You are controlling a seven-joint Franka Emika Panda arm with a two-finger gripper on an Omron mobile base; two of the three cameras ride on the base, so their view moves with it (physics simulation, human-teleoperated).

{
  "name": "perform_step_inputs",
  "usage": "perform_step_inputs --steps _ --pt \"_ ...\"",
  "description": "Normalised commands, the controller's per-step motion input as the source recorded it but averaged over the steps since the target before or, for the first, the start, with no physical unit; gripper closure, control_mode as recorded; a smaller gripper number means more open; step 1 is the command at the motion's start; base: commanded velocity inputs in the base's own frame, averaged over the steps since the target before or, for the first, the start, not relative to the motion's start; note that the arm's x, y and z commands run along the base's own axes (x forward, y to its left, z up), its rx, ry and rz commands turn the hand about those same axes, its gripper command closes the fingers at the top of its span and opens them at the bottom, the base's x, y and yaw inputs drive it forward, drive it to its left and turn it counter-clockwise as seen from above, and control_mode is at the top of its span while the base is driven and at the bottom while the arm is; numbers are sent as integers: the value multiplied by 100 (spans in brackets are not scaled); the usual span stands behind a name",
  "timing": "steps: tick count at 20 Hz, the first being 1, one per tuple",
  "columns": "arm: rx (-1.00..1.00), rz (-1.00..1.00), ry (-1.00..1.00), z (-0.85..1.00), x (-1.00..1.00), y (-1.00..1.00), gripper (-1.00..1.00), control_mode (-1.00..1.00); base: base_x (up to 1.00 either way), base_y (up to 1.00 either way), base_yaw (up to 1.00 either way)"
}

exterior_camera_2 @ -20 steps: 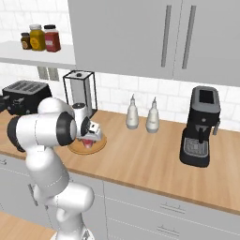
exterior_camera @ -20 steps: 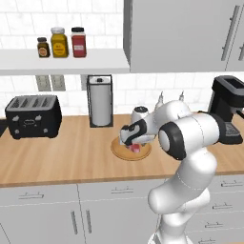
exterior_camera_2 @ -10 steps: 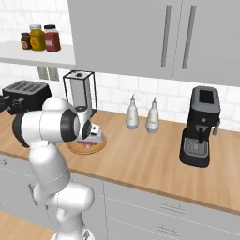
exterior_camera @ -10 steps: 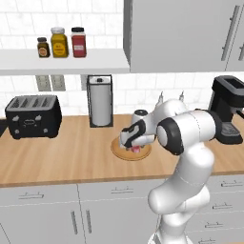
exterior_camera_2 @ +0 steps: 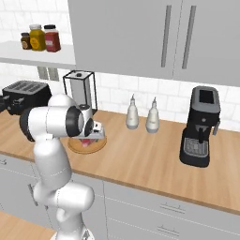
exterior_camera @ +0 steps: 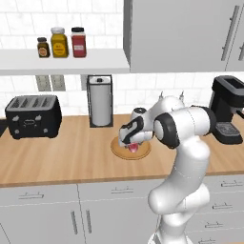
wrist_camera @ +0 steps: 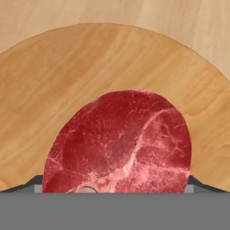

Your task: Pick up the knife from the drawer and place it on the cutting board. Then place the meat from the plate to the cutting board.

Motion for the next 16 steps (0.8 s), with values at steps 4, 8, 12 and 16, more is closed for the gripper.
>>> perform_step_inputs --steps 4,8,12,16 --pt "0 0 1 -8 -5 6 100 -100 0 0 0" --pt "2 0 -4 48 -76 0 100 -100 0 0 0" --pt "0 -2 -3 100 -95 0 100 -100 0 0 0" --pt "0 -1 0 100 -91 2 100 -100 0 0 0"
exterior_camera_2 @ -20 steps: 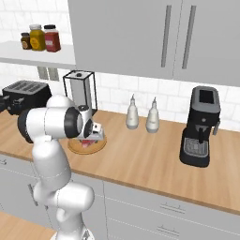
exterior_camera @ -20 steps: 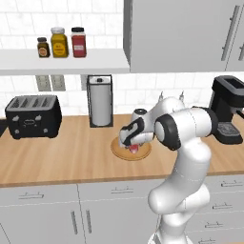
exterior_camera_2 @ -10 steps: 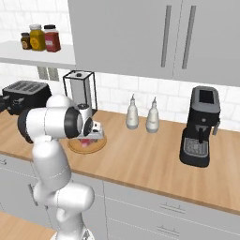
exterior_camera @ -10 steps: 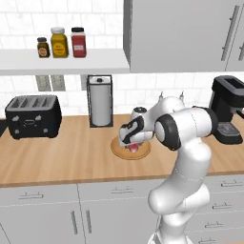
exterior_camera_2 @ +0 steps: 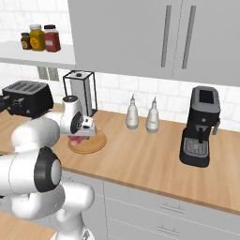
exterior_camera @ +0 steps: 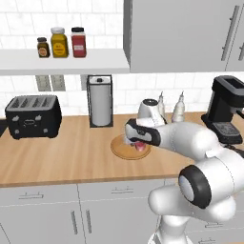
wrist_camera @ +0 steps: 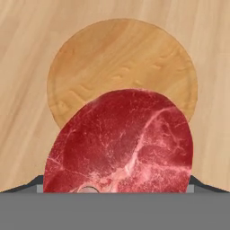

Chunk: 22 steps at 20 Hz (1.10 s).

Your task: Pick up the knife from the drawer and place it on the cutting board. Then place the meat from the plate to the cutting board.

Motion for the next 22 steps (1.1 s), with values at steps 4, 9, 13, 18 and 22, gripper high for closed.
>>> perform_step_inputs --steps 4,9,13,18,22 --pt "0 0 0 100 -88 1 100 -100 0 0 0" --pt "0 0 1 56 -39 15 100 -100 0 0 0" --pt "-4 0 1 -8 -21 26 100 -100 0 0 0" --pt "1 0 1 2 -8 4 100 -100 0 0 0" --pt "5 -2 0 30 -22 0 100 -100 0 0 0"
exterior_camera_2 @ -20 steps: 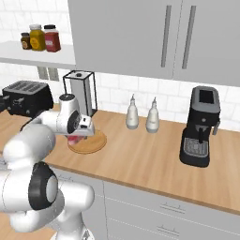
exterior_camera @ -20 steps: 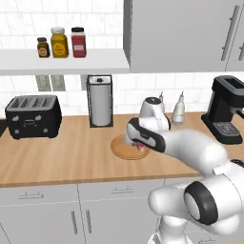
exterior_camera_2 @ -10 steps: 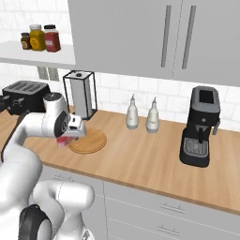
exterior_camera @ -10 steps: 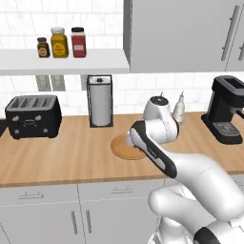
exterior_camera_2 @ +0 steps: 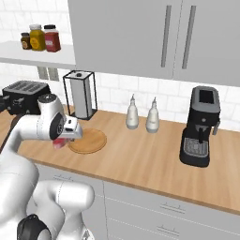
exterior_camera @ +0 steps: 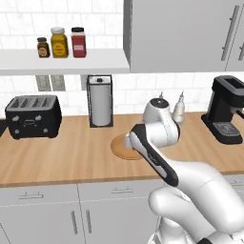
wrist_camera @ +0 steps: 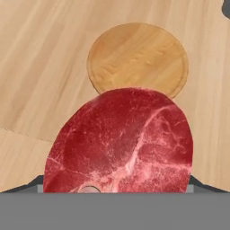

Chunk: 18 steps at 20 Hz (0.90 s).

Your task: Pick up the knife from the drawer and place it on the cutting board. Then place the meat from the plate to the cutting board.

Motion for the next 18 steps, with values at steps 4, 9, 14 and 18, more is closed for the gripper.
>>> perform_step_inputs --steps 4,9,14,18 --pt "0 0 0 13 -16 3 100 100 -34 20 1" --pt "0 0 0 0 0 0 100 100 -77 88 26" --pt "0 0 0 0 0 0 100 100 -23 100 46" --pt "0 0 0 0 0 0 100 100 0 100 51"
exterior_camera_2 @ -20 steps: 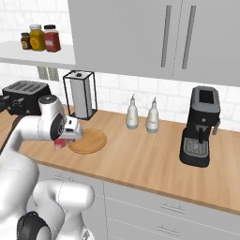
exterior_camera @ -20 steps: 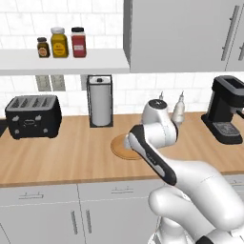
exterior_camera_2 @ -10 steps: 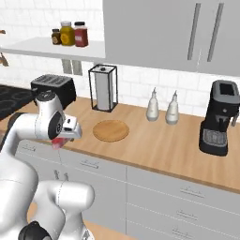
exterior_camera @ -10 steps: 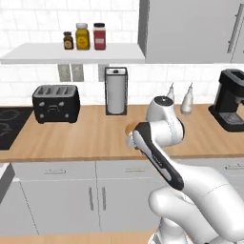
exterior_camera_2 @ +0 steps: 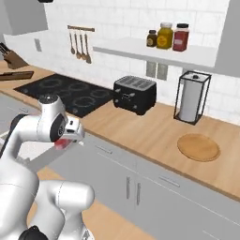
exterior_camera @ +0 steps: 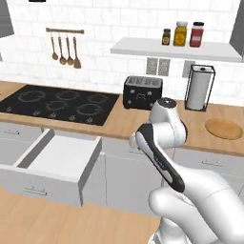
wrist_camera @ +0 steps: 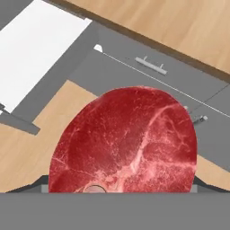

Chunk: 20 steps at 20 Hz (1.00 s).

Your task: Pick up the knife from the drawer and place it on the cutting board. Then place the meat from the plate to the cutting board.

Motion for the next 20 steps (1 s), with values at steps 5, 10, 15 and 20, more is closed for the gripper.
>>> perform_step_inputs --steps 5,10,15,20 --pt "0 0 0 0 0 0 100 100 5 100 54" --pt "0 0 0 0 0 0 100 100 -26 100 55" --pt "0 0 0 0 0 0 100 100 -12 99 50" --pt "0 0 0 0 0 0 100 100 72 91 41"
